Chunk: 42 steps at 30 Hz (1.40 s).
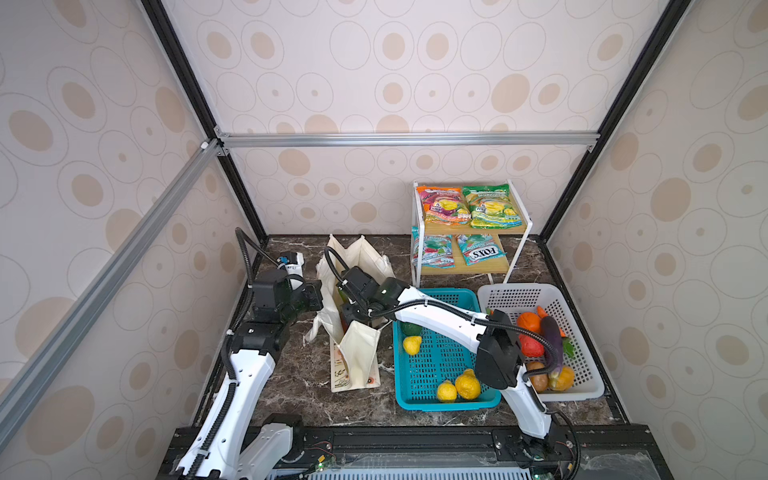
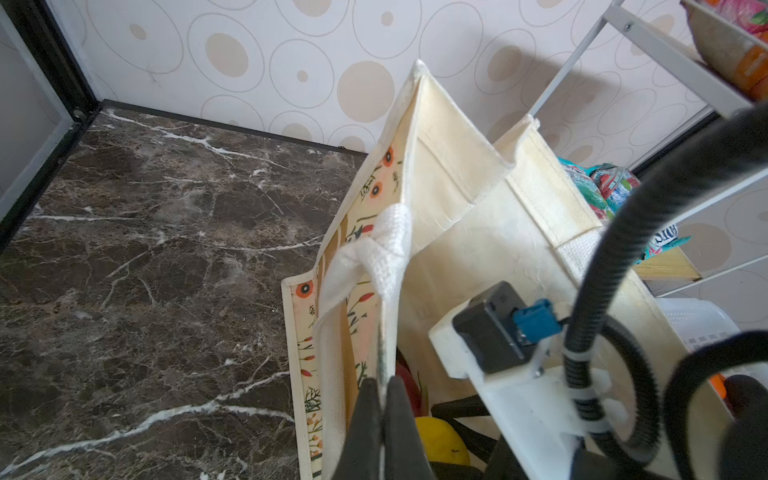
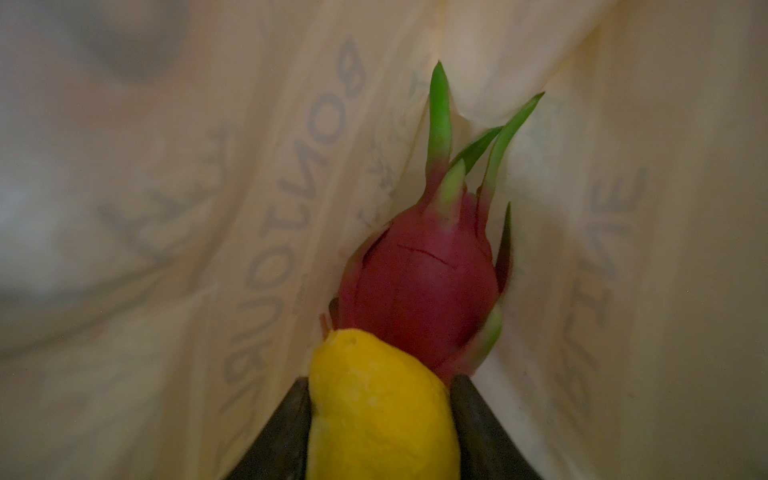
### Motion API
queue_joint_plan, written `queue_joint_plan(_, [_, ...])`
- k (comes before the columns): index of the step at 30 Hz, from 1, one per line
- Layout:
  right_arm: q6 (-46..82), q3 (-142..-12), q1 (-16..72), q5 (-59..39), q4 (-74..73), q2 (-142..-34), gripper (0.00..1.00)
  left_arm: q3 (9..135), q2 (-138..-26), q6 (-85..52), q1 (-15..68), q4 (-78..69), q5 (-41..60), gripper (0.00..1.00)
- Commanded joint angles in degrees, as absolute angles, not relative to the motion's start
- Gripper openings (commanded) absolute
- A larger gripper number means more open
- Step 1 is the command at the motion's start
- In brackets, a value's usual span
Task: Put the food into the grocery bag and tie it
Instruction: 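Lower the pear into the bag beside the dragon fruit and release, then raise the right gripper out of the bag and return over the teal basket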
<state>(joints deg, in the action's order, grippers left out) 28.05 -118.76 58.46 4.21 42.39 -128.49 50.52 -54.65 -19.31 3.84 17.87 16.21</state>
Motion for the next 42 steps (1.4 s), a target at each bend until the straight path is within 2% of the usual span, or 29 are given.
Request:
queue_joint_plan(1, [29.7,-119.7,58.6,3.9,43.8,-131.5,0.5,52.1,-54.9,-18.8,3.7,18.6,16.2,0.0])
queue_joint_plan(7, [30.1,-119.9,58.6,4.7,44.2,-134.0,0.53,51.5,-54.5,-18.9,3.6,18.4,16.1,0.0])
queue_joint_plan(17, [28.0,-122.9,58.7,5.4,46.9,-129.9,0.77,50.5,-54.2,-19.3,3.6,17.9,16.3,0.0])
queue_joint_plan(20, [26.4,-125.1,58.8,6.5,48.5,-127.8,0.8,50.4,-54.1,-19.4,3.6,17.8,16.2,0.0])
queue_joint_plan(21, [25.7,-125.7,58.9,6.6,49.1,-127.1,0.85,50.3,-54.0,-19.3,3.7,17.8,16.2,0.0])
queue_joint_plan(22, [24.8,-126.2,59.1,6.9,49.4,-126.2,0.95,50.3,-54.0,-19.3,3.6,17.8,16.1,0.0])
queue_joint_plan(23, [23.9,-126.6,59.3,7.2,49.7,-125.3,1.0,50.3,-53.9,-19.3,3.6,17.8,16.1,0.0])
queue_joint_plan(36, [22.5,-124.9,62.5,15.2,50.2,-111.5,1.0,49.8,-53.7,-20.0,3.6,17.1,15.7,0.0])
queue_joint_plan(42, [27.3,-115.9,62.6,23.8,45.3,-100.6,1.0,49.6,-52.8,-20.0,3.6,17.1,15.7,0.0])
